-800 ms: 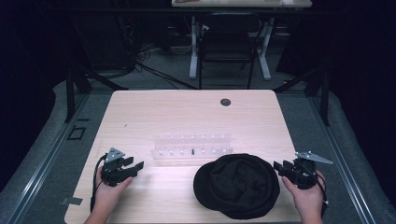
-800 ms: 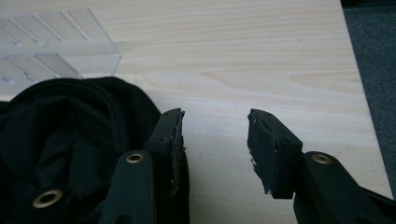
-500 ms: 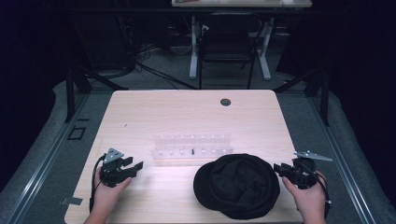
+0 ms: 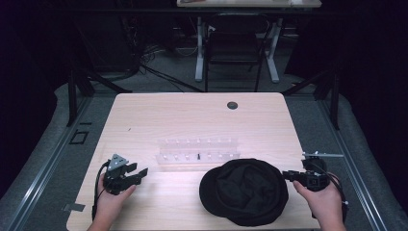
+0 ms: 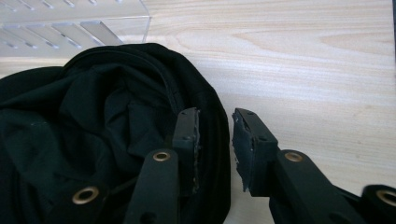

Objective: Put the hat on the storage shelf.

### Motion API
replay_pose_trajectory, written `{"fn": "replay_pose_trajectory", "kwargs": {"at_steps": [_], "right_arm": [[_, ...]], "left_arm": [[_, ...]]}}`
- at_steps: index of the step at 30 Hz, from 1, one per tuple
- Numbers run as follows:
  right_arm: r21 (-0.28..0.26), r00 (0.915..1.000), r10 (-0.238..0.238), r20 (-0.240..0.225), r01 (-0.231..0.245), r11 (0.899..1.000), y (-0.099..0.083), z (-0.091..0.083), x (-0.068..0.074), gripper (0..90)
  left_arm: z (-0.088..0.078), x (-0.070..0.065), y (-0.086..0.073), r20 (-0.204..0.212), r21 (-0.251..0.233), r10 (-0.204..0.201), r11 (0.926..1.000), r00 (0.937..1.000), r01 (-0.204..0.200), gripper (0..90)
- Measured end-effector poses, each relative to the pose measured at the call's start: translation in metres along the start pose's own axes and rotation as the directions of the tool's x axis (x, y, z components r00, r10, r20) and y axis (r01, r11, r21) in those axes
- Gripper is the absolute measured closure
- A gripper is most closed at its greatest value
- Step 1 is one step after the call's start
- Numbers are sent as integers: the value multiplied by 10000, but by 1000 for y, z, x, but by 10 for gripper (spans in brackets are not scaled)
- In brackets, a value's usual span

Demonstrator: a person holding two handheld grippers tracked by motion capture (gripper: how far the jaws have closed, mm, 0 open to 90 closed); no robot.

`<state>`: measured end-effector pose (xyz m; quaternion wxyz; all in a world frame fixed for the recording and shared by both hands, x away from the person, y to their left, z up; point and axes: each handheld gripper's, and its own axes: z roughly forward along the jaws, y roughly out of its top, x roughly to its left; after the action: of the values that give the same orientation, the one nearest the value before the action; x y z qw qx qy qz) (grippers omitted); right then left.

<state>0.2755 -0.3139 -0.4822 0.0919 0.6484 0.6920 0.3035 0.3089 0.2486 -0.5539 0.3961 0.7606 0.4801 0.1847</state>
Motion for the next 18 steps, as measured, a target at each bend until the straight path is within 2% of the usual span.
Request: {"fn": "replay_pose_trajectory", "kwargs": {"at_steps": [5,7,9,14,15,18], "right_arm": [[296,9997,5,-224,2,9996,5,-6,-2,721],[565,9993,35,-382,-13,9984,7,-8,-3,728],[794,9996,135,-249,-115,9968,8,-9,-3,733],[1104,9993,250,-274,-218,9936,9,-9,-5,733],[1434,9994,260,-216,-227,9894,9,-10,-5,729],[1725,9999,161,-13,-157,9849,11,-10,-3,715]], "left_arm": [[1,-1,0,30,31,-18,10000,10000,18,468],[1,-2,0,43,67,3,10000,10000,-3,468],[2,-2,1,79,53,21,10000,10000,-21,468],[5,-3,2,160,112,50,9999,9999,-52,467],[5,-4,2,161,115,23,9999,9999,-25,466],[5,-4,3,216,192,29,9998,9998,-33,467]]}}
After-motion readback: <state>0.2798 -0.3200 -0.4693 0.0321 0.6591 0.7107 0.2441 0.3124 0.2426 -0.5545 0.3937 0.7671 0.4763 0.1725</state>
